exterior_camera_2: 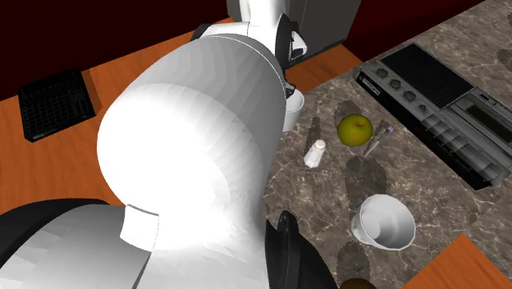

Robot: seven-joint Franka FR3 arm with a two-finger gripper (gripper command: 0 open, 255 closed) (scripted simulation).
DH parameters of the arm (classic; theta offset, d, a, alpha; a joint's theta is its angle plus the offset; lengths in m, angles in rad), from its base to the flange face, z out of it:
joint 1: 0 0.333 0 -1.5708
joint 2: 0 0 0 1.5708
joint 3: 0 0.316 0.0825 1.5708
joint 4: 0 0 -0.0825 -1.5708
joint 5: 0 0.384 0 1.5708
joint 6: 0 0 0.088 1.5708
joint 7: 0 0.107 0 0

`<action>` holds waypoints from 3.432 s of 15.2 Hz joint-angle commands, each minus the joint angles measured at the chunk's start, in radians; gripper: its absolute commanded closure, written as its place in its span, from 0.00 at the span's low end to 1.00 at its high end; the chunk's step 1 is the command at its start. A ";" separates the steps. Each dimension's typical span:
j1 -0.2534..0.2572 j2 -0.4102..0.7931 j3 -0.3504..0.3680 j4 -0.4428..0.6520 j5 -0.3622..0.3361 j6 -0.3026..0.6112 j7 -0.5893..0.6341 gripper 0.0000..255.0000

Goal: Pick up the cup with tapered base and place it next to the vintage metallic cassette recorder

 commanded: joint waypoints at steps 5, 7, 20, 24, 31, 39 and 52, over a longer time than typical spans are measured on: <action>0.000 -0.010 0.001 0.012 0.003 -0.021 -0.004 1.00; 0.000 -0.019 0.002 0.026 0.006 -0.044 -0.008 1.00; 0.001 -0.060 0.008 0.140 0.021 -0.196 -0.035 1.00; 0.003 -0.065 0.009 0.186 0.024 -0.247 -0.042 1.00; 0.007 -0.063 0.010 0.282 0.028 -0.340 -0.056 1.00; 0.014 -0.042 0.010 0.422 0.028 -0.458 -0.072 1.00; -0.160 -0.192 -0.053 0.215 0.073 -0.368 -0.291 1.00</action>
